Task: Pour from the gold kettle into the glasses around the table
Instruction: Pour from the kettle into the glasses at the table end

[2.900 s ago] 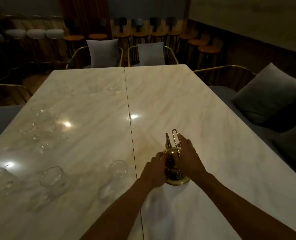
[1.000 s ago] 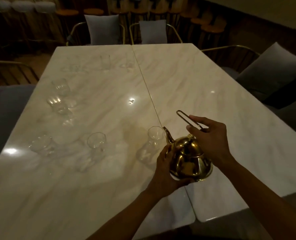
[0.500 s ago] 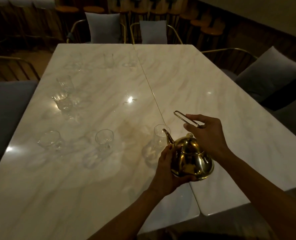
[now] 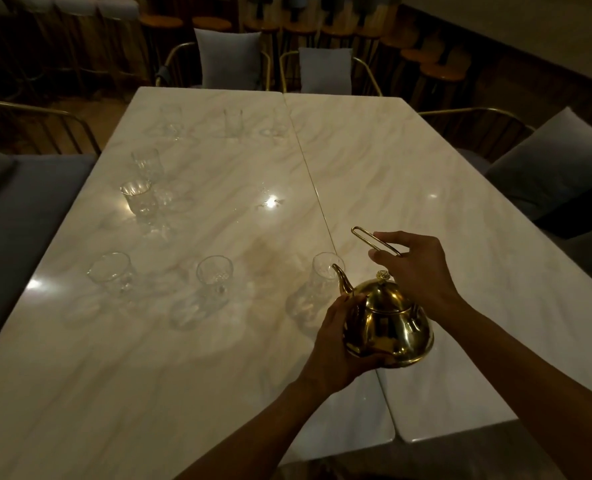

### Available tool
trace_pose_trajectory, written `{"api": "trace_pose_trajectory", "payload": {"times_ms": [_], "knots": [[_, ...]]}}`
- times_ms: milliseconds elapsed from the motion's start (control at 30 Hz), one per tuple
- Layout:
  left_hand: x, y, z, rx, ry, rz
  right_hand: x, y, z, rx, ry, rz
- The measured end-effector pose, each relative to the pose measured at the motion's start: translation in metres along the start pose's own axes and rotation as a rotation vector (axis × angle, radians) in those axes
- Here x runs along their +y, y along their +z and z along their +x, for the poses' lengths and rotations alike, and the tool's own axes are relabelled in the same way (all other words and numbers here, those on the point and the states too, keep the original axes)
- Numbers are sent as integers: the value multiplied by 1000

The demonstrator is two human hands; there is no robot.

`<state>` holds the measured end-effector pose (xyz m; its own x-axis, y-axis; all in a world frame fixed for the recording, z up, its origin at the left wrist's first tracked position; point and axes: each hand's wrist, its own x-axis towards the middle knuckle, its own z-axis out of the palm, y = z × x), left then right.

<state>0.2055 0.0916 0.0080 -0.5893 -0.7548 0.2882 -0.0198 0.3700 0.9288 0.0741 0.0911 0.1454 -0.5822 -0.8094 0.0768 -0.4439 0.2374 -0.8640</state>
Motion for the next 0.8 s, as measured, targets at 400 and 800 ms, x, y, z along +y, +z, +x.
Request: {"api": "trace_pose_trajectory", "payload": {"times_ms": [400,800], "knots": [[0,5,2,14,-41,-1,0,-4,6,-42,-17,0],[2,9,3,5,-77,-10,6,-6,13,-49,-38,-4]]}}
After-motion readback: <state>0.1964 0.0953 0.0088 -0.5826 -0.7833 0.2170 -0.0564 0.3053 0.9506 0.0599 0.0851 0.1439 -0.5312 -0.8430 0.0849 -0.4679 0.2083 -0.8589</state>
